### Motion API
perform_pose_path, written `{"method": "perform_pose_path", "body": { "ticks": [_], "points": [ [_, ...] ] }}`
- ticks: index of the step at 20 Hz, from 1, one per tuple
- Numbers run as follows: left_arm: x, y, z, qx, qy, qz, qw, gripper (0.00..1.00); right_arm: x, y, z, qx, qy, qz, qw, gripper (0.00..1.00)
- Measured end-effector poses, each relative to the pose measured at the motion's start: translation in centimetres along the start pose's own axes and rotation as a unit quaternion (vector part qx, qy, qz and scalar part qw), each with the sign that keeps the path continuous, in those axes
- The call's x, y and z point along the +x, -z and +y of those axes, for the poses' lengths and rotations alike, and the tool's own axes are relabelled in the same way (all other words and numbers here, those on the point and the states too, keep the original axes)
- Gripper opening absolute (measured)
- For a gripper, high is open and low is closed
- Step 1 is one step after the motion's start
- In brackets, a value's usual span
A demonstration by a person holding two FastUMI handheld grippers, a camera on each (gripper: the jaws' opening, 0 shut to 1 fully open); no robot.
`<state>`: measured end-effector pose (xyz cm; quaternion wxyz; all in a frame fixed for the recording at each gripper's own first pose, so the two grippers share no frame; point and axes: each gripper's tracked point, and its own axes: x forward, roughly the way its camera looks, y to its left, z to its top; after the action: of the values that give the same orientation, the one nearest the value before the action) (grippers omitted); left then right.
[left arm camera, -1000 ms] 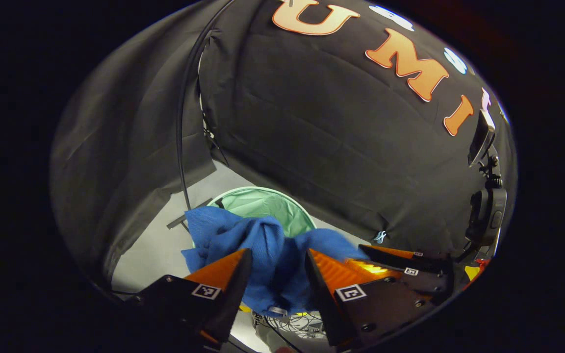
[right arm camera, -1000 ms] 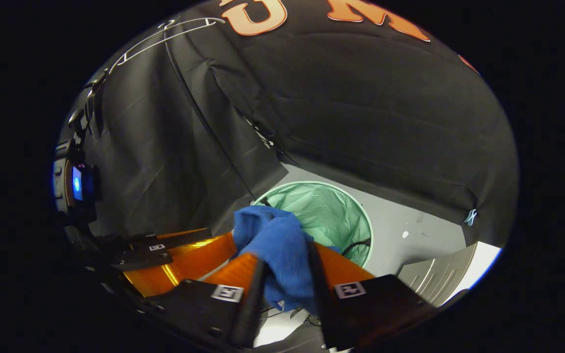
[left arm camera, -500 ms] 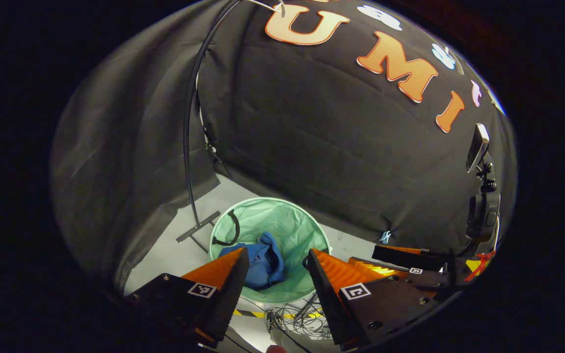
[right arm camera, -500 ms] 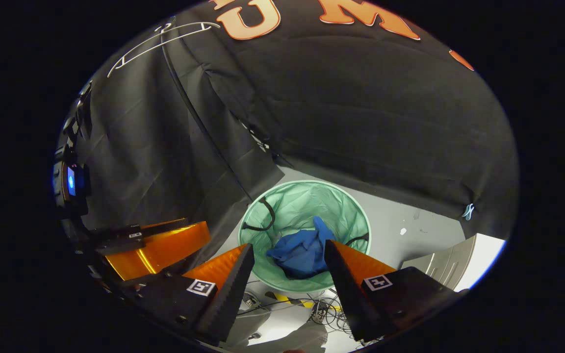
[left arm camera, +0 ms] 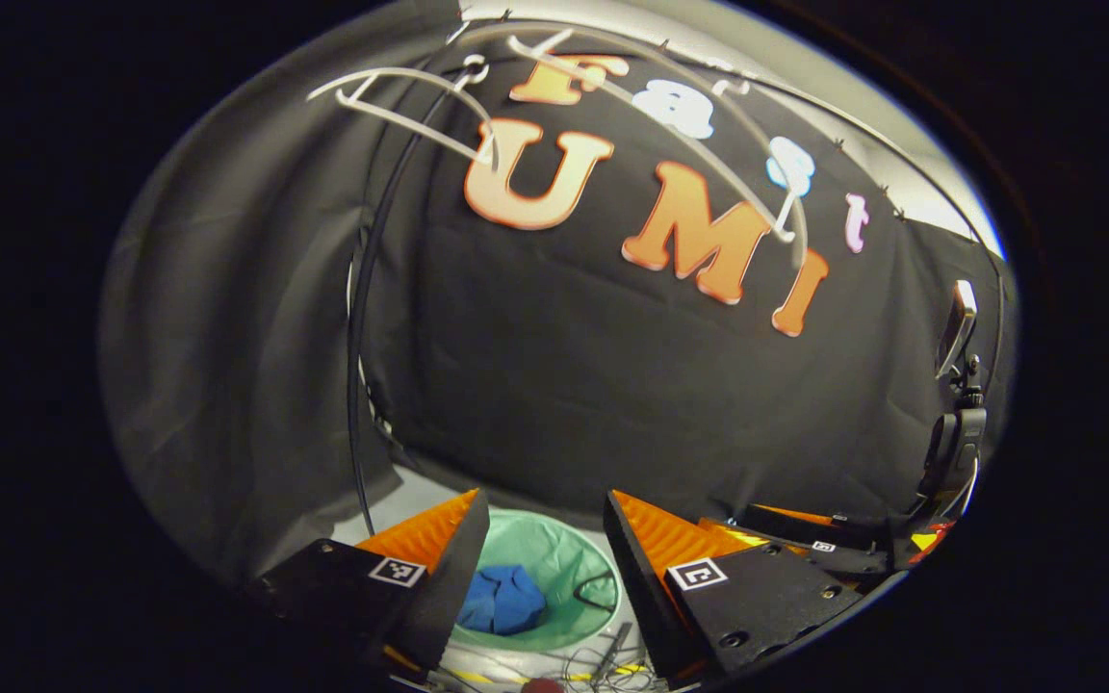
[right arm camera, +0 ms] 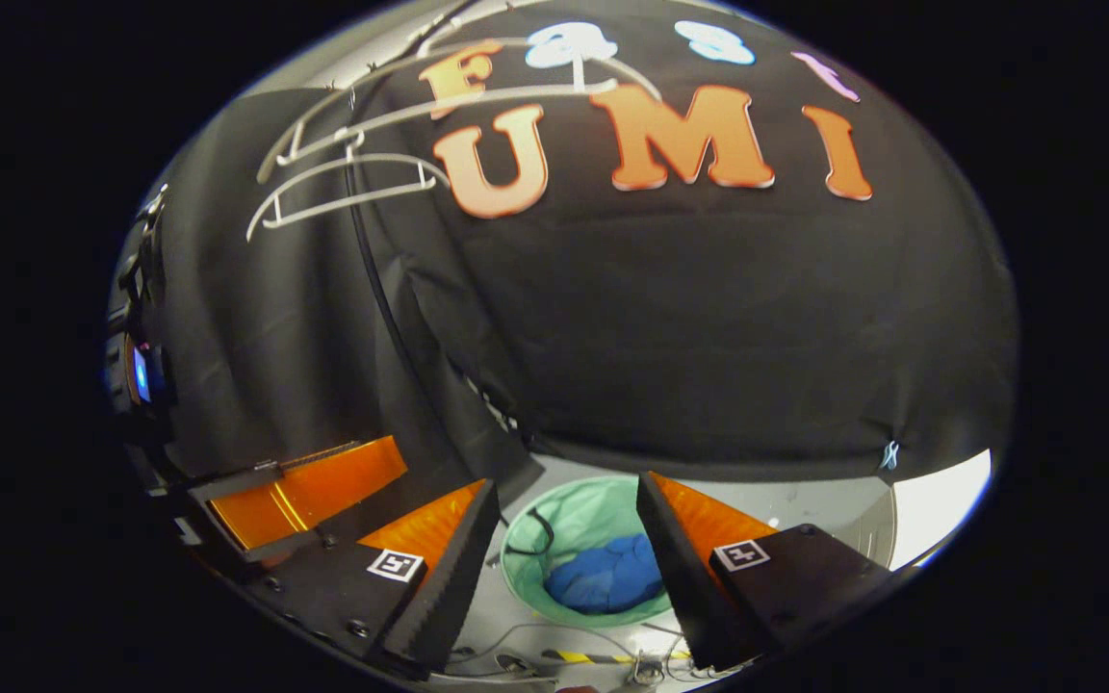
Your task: Grasp the clothes on the hanger with both hands and then place them into the laundry hamper below.
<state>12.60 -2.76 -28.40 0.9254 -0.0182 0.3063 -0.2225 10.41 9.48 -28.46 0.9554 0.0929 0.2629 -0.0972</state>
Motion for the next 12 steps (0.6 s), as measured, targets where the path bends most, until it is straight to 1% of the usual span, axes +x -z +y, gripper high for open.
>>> {"method": "perform_pose_path", "body": {
  "ticks": [2, 3, 5, 8, 9, 10, 11, 12],
  "points": [
    [-2.3, -2.9, -1.0, -0.007, -0.008, -0.036, 0.999, 0.77, -3.1, -3.3, 0.5, -0.008, -0.012, -0.040, 0.999, 0.94],
    [-3.8, -4.2, -1.5, -0.010, -0.015, -0.054, 0.998, 0.77, -4.5, -4.2, 0.5, -0.014, -0.026, -0.056, 0.998, 0.94],
    [-6.5, -6.5, -1.5, -0.010, -0.036, -0.093, 0.995, 0.77, -7.1, -6.7, 0.4, -0.023, -0.049, -0.074, 0.996, 0.94],
    [-11.3, -8.3, -2.0, -0.002, -0.062, -0.149, 0.987, 0.77, -12.3, -10.3, -0.5, -0.040, -0.060, -0.117, 0.991, 0.94],
    [-13.0, -8.8, -2.5, 0.006, -0.074, -0.158, 0.985, 0.71, -14.0, -10.2, -1.5, -0.043, -0.066, -0.127, 0.989, 0.94],
    [-14.1, -9.4, -2.8, 0.014, -0.089, -0.164, 0.982, 0.71, -15.7, -10.5, -2.2, -0.043, -0.069, -0.136, 0.987, 0.83],
    [-15.3, -10.1, -3.1, 0.021, -0.102, -0.175, 0.979, 0.77, -17.2, -10.5, -2.9, -0.039, -0.073, -0.144, 0.986, 0.83],
    [-16.2, -10.8, -3.5, 0.024, -0.110, -0.188, 0.976, 0.72, -18.6, -10.9, -3.5, -0.036, -0.076, -0.156, 0.984, 0.83]
  ]
}}
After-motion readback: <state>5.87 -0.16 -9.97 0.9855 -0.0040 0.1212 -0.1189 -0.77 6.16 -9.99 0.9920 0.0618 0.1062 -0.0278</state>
